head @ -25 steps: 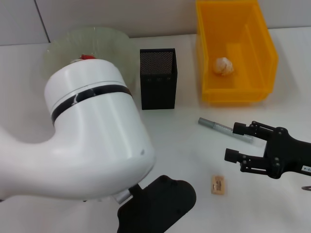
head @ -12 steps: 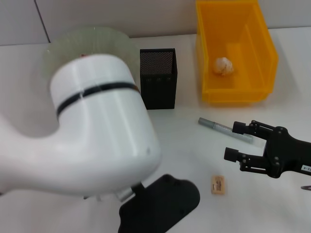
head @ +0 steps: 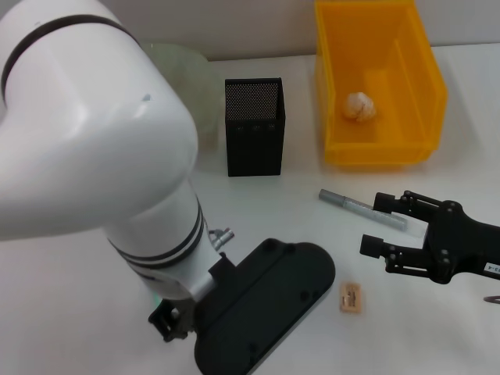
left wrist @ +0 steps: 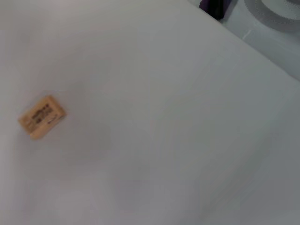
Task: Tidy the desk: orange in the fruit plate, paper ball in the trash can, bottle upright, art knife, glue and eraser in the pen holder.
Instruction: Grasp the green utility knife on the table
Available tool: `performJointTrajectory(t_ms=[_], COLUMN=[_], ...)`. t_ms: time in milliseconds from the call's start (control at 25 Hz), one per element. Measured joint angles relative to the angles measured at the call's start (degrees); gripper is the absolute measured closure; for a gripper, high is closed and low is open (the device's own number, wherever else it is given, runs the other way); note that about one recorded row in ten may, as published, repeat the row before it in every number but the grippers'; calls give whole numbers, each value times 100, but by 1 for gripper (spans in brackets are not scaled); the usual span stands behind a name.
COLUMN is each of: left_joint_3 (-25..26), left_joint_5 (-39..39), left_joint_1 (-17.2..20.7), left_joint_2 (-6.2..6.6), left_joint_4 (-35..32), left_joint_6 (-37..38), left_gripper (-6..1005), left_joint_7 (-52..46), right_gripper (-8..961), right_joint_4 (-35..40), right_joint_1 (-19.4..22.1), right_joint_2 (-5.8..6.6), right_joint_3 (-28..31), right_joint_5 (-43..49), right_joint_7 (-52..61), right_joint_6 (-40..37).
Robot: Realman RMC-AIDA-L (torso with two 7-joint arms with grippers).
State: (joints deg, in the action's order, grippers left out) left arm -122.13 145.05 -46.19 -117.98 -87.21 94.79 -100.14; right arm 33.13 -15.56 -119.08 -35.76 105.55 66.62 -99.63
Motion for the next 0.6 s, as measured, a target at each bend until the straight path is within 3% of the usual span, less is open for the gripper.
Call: performJointTrajectory(t_ms=[360, 600], left_joint_3=[180, 39], left_joint_5=[30, 10], left_joint_1=[36, -57], left_joint_2=[14, 136], left_joint_4=[-6, -112], left_joint_6=[338, 352], left_gripper=[545, 446], left_joint_7=[-78, 27], right_gripper=[123, 122], right_joint_4=[-15, -117], right_joint_1=[-17, -36], right_joint_2=[-1, -23], right_joint_3=[-1, -1], right_joint_5=[0, -62], right_joint_7=[0, -1], right_joint_6=[-4, 24])
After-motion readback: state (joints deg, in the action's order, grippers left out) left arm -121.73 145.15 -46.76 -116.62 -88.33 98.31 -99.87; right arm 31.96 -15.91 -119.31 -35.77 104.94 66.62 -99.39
